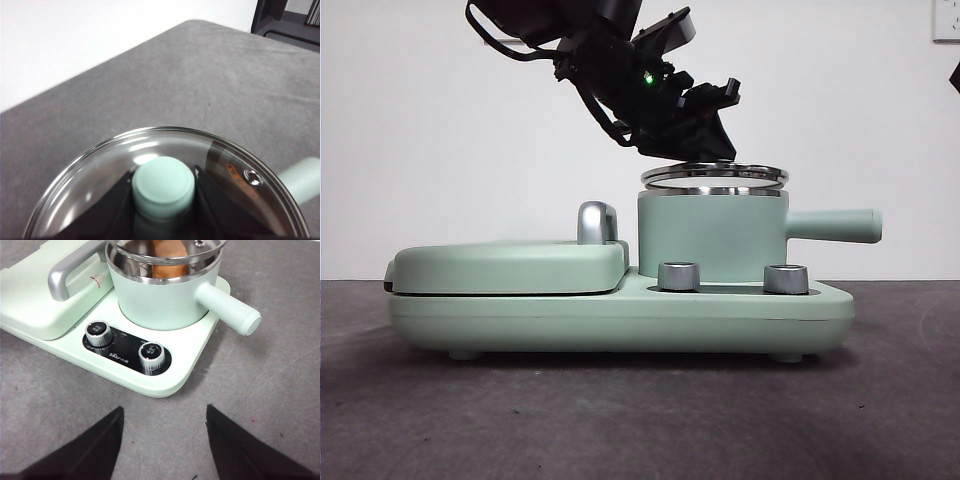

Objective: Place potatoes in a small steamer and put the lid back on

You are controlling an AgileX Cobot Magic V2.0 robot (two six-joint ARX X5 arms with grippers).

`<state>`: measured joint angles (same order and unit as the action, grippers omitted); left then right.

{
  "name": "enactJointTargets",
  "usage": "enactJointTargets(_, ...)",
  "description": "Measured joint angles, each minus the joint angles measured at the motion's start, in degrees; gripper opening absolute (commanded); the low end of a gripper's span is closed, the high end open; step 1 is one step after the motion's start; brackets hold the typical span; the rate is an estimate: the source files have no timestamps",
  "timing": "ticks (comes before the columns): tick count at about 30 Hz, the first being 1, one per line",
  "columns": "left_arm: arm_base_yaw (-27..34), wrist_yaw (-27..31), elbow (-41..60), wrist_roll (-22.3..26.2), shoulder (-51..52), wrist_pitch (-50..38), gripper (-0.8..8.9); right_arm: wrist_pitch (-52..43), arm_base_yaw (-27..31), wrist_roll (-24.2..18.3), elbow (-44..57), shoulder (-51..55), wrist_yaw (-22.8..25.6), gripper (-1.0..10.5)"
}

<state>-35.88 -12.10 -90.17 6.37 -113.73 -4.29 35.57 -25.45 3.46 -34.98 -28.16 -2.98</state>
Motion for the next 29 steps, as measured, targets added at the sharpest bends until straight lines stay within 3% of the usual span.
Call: enactJointTargets(29, -1.77, -2.01, -0.55, 0.44, -0.24, 1.51, 0.11, 0.46, 0.00, 0.00, 0.00, 0.00, 1.33, 2.5)
